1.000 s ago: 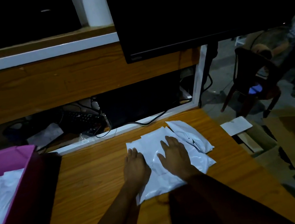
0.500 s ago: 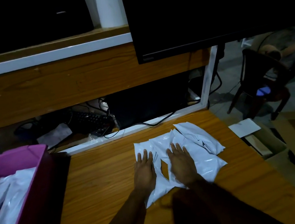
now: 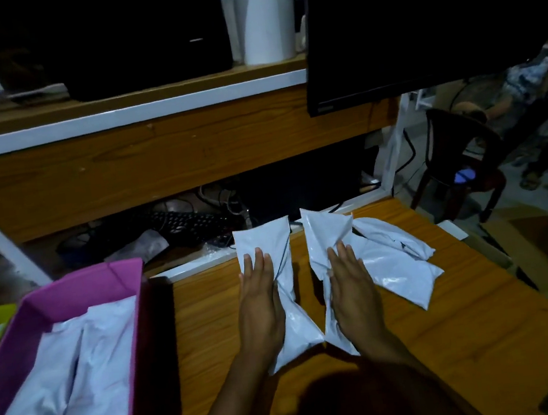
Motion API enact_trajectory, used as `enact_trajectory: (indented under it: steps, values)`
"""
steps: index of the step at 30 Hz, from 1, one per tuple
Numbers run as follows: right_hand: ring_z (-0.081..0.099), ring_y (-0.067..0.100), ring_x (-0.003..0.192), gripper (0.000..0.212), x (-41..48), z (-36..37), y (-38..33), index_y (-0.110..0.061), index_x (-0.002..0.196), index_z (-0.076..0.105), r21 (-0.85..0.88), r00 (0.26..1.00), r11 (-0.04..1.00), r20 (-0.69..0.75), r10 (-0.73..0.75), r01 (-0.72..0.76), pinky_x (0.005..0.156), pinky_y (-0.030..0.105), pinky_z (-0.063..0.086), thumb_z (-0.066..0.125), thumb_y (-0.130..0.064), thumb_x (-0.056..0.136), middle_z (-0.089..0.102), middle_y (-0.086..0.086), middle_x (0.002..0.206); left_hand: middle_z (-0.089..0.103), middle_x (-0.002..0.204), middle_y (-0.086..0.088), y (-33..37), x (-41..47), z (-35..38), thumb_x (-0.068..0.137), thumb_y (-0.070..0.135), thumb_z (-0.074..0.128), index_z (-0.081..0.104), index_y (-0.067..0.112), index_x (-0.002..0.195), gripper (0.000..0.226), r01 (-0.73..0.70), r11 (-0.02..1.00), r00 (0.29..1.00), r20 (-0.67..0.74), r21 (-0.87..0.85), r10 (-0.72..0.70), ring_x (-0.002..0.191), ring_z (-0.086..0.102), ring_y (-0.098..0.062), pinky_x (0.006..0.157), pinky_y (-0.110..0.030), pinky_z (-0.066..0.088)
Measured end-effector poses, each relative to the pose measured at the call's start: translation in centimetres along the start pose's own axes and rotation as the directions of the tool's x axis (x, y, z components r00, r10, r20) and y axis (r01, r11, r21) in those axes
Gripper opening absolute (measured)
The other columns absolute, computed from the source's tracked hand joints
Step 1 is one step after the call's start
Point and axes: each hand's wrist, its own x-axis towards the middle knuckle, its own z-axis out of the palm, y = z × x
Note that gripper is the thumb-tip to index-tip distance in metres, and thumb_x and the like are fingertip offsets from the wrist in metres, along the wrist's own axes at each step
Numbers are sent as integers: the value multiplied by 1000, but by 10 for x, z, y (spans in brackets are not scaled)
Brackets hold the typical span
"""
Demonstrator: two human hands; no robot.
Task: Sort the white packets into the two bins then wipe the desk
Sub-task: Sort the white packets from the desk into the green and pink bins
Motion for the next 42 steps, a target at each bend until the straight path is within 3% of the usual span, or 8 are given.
enact_trajectory:
  steps: [3,8,17,25,31,34,38,42]
  values:
    - [36,35,138,46,-33,-15,-33,-3,139,46,34,998,999,-58,-9,11,108,55,37,43,-12,93,43,18,146,9,161,7,13,-34,-42,103,7,35,22,19,152,53,-38,999,999,-14,-12,37,149,-4,-8,122,-37,5]
    - [24,26,144,49,-87,-34,-88,-8,145,38,104,1000,995,-26,1,2,114,49,30,37,-16,98,34,11,153,17,161,3,16,-96,-103,101,10,36,26,17,151,52,-42,999,994,-100,7,43,150,2,-13,122,-42,12]
    - [21,25,146,48,-166,-36,-170,-10,147,35,246,993,964,47,-111,96,111,54,34,39,-13,99,31,11,155,18,160,2,4,-197,-197,101,13,35,29,13,150,50,42,993,988,-154,107,-25,150,3,-18,118,-54,20]
    - [16,20,147,50,-193,-30,-267,-12,148,34,408,968,892,71,-241,192,116,48,28,23,-29,102,28,10,156,20,160,-2,-20,-240,-296,101,20,33,29,13,150,50,63,972,976,-216,224,-14,150,3,-20,117,-54,22]
    - [21,19,145,44,-184,2,-350,-11,145,38,477,957,845,24,-289,243,116,43,28,37,-16,101,33,9,153,21,159,-3,-80,-240,-381,101,18,36,28,13,150,50,80,966,967,-255,247,-15,150,3,-18,116,-56,21]
    - [26,22,144,43,-169,28,-394,-9,143,42,496,953,835,43,-300,240,115,45,30,39,-12,100,36,11,152,26,157,-5,-125,-221,-425,99,18,37,32,10,148,50,116,951,965,-259,288,-39,149,8,-20,118,-49,21]
    - [28,27,144,47,-149,70,-459,-5,140,46,499,955,844,96,-279,197,115,45,30,29,-24,100,36,15,151,30,154,-11,-200,-190,-473,97,23,34,39,5,145,51,152,909,982,-162,388,-95,146,16,-30,117,-49,23]
    - [27,30,144,42,-129,132,-518,-1,139,45,415,940,877,125,-317,241,116,43,28,38,-12,99,34,19,152,33,151,-21,-266,-154,-496,95,24,33,41,-2,142,55,178,882,983,-47,435,-175,144,21,-40,117,-49,22]
